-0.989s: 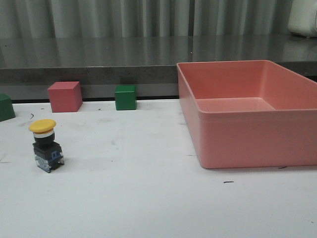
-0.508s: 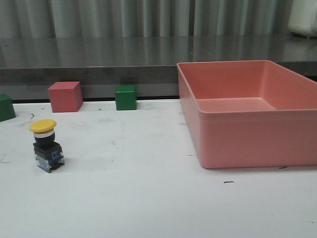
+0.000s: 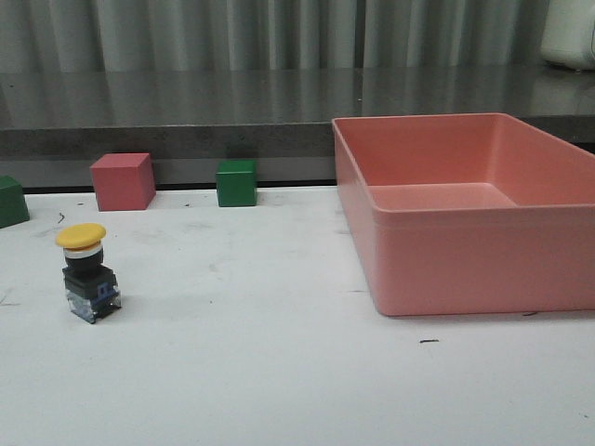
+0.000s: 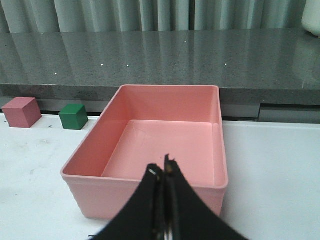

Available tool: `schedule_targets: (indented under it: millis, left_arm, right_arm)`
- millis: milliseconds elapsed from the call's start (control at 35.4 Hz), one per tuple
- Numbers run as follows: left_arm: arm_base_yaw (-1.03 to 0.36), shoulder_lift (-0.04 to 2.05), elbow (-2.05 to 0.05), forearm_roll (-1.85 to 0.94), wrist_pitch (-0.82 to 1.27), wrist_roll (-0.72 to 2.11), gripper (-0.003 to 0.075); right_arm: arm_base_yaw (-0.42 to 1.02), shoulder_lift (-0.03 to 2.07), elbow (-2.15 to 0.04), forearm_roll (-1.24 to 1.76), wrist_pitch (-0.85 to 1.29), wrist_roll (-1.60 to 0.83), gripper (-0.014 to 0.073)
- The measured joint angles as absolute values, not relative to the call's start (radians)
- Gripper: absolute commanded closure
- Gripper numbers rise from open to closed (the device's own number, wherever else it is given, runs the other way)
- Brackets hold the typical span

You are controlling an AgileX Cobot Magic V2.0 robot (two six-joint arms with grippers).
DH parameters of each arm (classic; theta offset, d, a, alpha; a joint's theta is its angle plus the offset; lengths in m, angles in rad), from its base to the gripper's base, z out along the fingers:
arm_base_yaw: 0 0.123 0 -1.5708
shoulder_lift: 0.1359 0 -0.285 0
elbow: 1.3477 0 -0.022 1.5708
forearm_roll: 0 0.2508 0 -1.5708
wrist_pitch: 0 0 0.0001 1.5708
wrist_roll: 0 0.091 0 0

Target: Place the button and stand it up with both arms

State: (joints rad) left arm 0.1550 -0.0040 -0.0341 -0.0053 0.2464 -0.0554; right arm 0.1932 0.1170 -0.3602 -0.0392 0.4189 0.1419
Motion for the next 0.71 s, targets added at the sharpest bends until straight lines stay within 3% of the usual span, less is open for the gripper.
schedule_targets:
  millis: [706]
  left_arm:
    - [0.081,-0.004,0.002,-0.007,0.171,-0.066,0.0741]
  right_arm:
    - [0.193,0.117,-0.36,-0.039,0.419,0.142,0.0664]
